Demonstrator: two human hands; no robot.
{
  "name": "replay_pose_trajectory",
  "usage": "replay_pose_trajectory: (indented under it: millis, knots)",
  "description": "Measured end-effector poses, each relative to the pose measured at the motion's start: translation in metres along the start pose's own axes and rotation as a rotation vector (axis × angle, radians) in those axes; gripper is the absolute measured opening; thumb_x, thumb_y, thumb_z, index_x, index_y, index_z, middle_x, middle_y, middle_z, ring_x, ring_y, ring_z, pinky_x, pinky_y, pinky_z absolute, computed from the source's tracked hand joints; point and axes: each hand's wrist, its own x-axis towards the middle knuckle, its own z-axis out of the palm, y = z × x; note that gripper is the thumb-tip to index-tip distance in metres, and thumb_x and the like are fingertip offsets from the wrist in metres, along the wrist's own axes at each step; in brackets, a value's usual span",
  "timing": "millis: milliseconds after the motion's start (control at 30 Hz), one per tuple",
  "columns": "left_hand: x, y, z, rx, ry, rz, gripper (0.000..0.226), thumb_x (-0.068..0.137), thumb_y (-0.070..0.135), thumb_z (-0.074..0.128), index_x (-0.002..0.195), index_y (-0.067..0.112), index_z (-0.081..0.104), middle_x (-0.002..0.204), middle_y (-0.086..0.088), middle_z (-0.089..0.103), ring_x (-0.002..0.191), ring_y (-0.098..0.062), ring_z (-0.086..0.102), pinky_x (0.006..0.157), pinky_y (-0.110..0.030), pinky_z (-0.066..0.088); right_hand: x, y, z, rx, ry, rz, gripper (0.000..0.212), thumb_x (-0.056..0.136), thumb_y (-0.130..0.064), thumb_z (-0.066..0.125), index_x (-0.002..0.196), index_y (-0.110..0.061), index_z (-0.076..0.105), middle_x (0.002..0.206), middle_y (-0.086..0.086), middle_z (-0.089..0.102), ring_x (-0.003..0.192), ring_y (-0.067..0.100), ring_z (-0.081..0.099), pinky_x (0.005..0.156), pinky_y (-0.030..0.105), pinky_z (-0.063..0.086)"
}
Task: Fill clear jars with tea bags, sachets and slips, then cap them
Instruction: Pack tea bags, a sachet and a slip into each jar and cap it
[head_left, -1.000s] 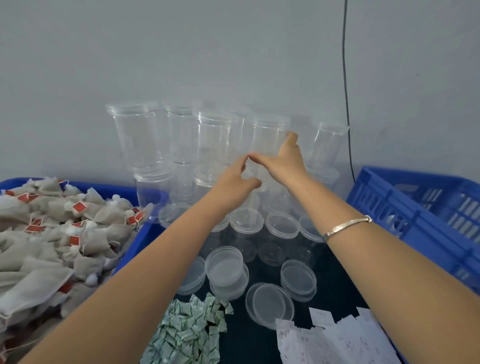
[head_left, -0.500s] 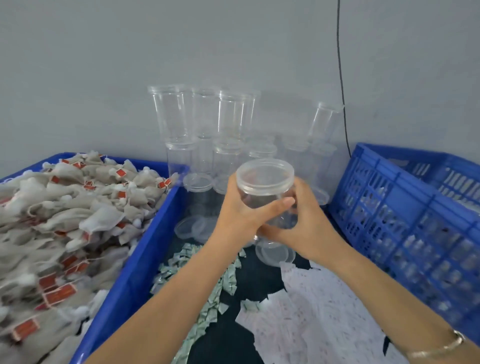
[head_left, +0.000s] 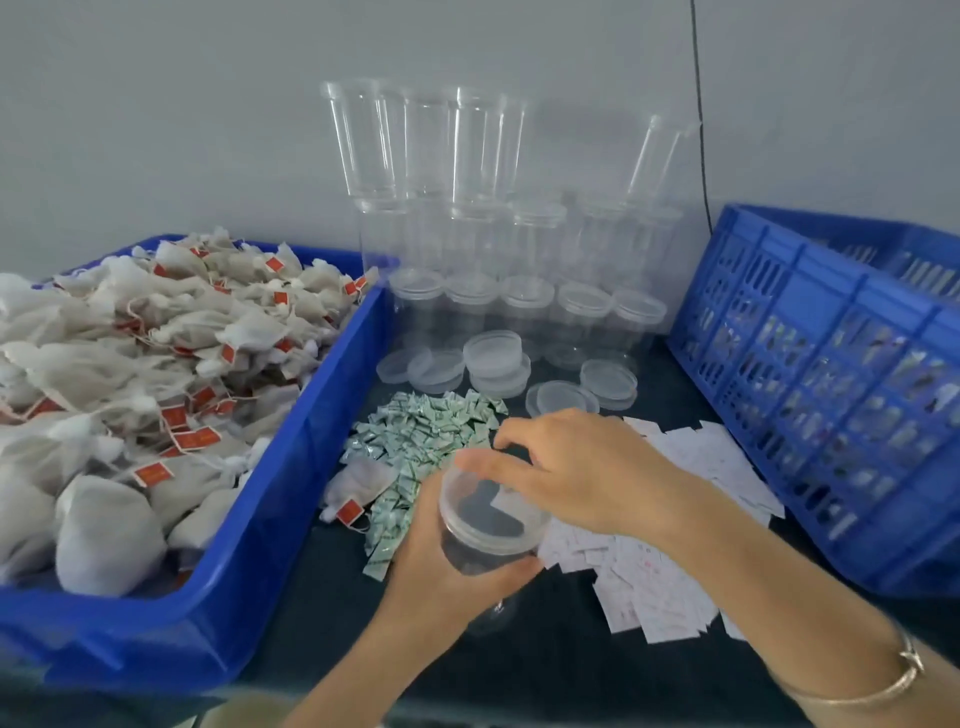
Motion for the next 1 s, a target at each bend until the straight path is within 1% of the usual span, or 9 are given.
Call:
replay_pose_trajectory:
  millis: [167,267,400,600,667,733,833,900,1000]
  knots:
    - [-0.001,-0.007,-0.002,0.138,0.034,0.071,0.082,0.055,0.038,0.089,0.126,0.029,0.048,0.113,0.029,0.059,0.105,0.005,0.06,0.081,-0.008,0.048,0.007,-0.031,0.014,-0.328,0.032,-0.094,0.076,0.078,-0.088,0.026,0.07,-0.015,0.042,0.063,-0.004,0.043,0.054,0.011,0.035,0.051,0.031,0.015]
    - [0.006,-0.012,-0.002,0.203,0.025,0.079,0.087,0.055,0.042,0.089,0.129,0.018,0.051,0.113,0.034,0.055,0.107,0.004,0.06,0.086,-0.016,0.051,0.015,-0.032,0.006,-0.328,-0.047,-0.107,0.063,0.084,-0.076,0.038,0.071,-0.015,0.049,0.065,-0.003,0.049,0.056,0.012,0.039,0.051,0.03,0.019]
    - [0.015,-0.018,-0.002,0.229,0.011,0.034,0.087,0.05,0.045,0.09,0.126,0.041,0.046,0.115,0.025,0.061,0.109,0.002,0.059,0.092,-0.03,0.052,0.024,-0.024,-0.01,-0.262,-0.306,-0.101,0.055,0.08,-0.07,0.06,0.097,-0.018,0.051,0.089,-0.005,0.054,0.074,0.015,0.051,0.055,0.029,0.033]
    - [0.022,-0.021,-0.005,0.191,-0.033,0.009,0.079,0.05,0.042,0.088,0.12,0.031,0.052,0.114,0.014,0.064,0.109,-0.002,0.06,0.094,-0.024,0.05,0.029,-0.022,-0.024,-0.167,-0.608,-0.337,0.072,0.08,-0.009,0.076,0.137,-0.037,0.042,0.128,-0.014,0.036,0.123,0.016,0.039,0.099,0.044,0.046]
    - [0.021,-0.021,-0.004,0.162,-0.038,-0.001,0.078,0.051,0.038,0.088,0.12,0.035,0.05,0.115,0.016,0.062,0.111,0.0,0.059,0.091,-0.016,0.048,0.029,-0.021,-0.028,-0.16,-0.687,-0.303,0.077,0.08,-0.022,0.08,0.141,-0.044,0.037,0.148,-0.013,0.025,0.137,0.015,0.03,0.109,0.045,0.039]
    - [0.02,-0.024,-0.002,0.145,-0.053,-0.009,0.083,0.052,0.035,0.088,0.124,0.031,0.048,0.115,0.02,0.062,0.11,0.003,0.058,0.088,-0.013,0.048,0.029,-0.025,-0.028,-0.182,-0.615,-0.138,0.08,0.081,-0.06,0.071,0.146,-0.043,0.028,0.156,-0.006,0.019,0.129,0.022,0.039,0.1,0.046,0.045]
    - [0.019,-0.029,-0.002,0.089,-0.025,-0.058,0.083,0.044,0.043,0.09,0.116,0.026,0.053,0.103,0.015,0.067,0.098,-0.001,0.065,0.068,-0.016,0.054,0.033,-0.036,-0.017,-0.434,-0.39,0.013,0.085,0.084,-0.085,0.032,0.132,-0.018,0.052,0.103,0.004,0.055,0.086,0.025,0.052,0.062,0.034,0.038]
    - [0.02,-0.03,-0.002,0.098,-0.046,-0.046,0.085,0.048,0.04,0.091,0.122,0.024,0.052,0.108,0.009,0.068,0.103,-0.011,0.066,0.074,-0.024,0.056,0.035,-0.038,-0.015,-0.478,-0.455,-0.015,0.074,0.088,-0.08,0.037,0.121,-0.017,0.056,0.087,-0.001,0.053,0.078,0.02,0.053,0.056,0.032,0.034]
    - [0.021,-0.032,-0.001,0.121,-0.029,-0.009,0.087,0.052,0.038,0.091,0.127,0.038,0.045,0.118,0.013,0.064,0.114,-0.008,0.06,0.097,-0.032,0.05,0.036,-0.038,-0.03,-0.371,-0.665,-0.158,0.065,0.081,-0.042,0.077,0.133,-0.037,0.039,0.117,-0.002,0.043,0.102,0.022,0.052,0.075,0.039,0.051]
